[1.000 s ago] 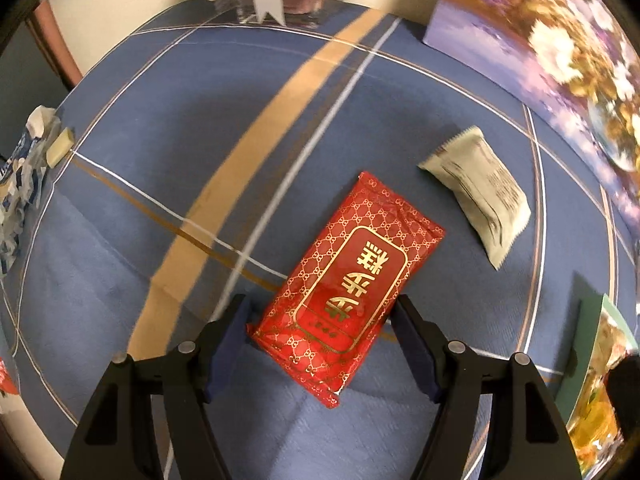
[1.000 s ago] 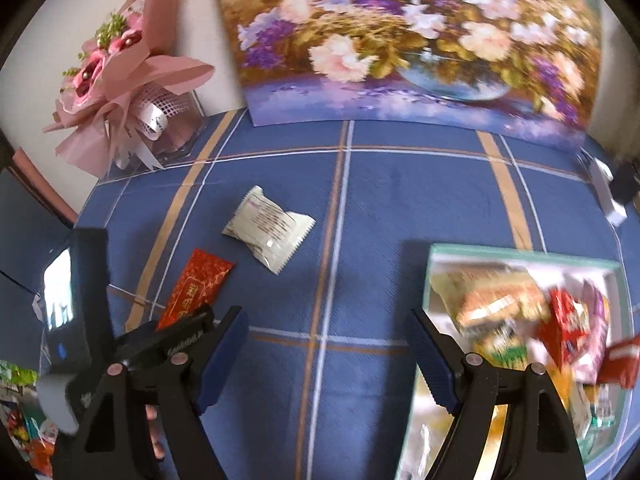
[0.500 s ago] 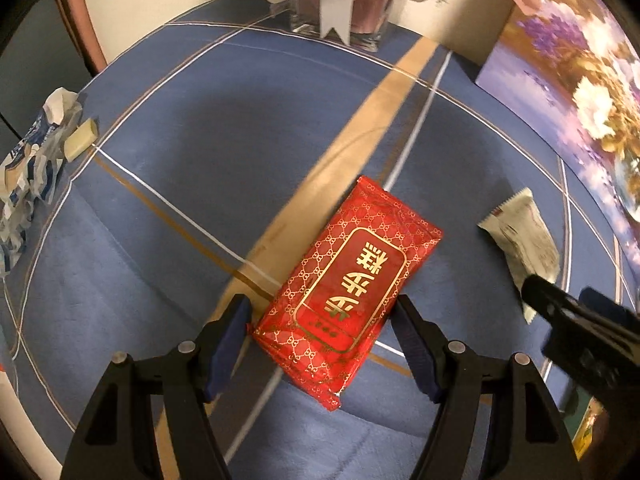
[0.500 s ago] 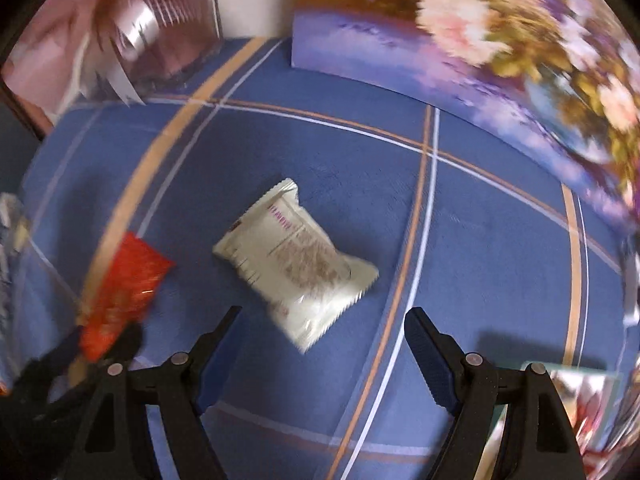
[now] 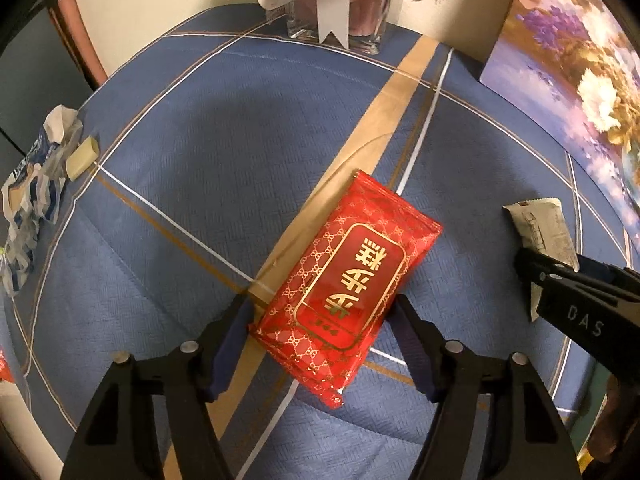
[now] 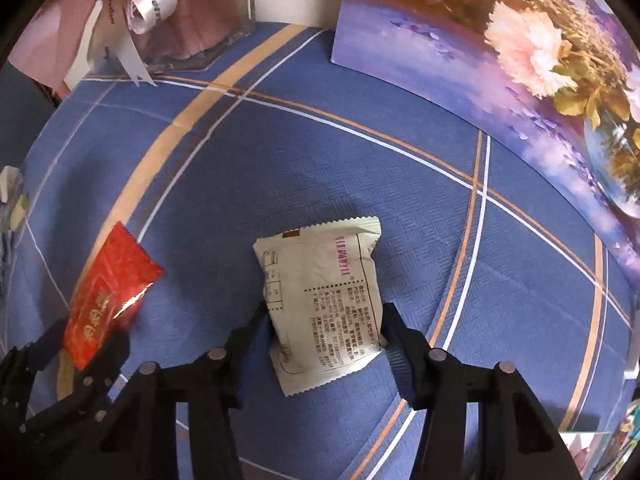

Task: Organize snacks
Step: 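Grasp the white wrapped pastry with the right tool while the left tool holds the red pack, then carry the red pack and white pastry over the white tray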

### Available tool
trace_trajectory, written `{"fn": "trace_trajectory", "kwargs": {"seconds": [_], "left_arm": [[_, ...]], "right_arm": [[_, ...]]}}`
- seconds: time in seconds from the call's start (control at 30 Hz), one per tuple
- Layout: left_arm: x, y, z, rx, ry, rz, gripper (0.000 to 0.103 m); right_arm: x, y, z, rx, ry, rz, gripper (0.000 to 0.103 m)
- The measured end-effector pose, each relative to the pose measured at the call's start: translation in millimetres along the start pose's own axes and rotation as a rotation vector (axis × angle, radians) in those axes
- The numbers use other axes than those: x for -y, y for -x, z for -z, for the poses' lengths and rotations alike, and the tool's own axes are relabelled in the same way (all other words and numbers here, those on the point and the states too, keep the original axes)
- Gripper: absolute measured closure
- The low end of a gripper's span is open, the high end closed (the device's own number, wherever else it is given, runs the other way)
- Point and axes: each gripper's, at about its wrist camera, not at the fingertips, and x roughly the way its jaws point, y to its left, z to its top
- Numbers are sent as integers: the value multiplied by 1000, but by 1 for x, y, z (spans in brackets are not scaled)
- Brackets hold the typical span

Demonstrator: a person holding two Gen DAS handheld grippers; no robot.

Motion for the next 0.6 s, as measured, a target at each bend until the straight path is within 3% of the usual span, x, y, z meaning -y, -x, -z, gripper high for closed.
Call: {"fn": "trace_trajectory", "kwargs": {"seconds": [0.27, 0.6], "left_arm": [[-14, 21, -2, -14, 15, 34, 43], [-10, 71, 3, -19, 26, 124, 46]], "right_arm": [[9, 24, 32, 26, -49, -26, 48], [15, 78, 83, 94, -103, -68, 48]]}}
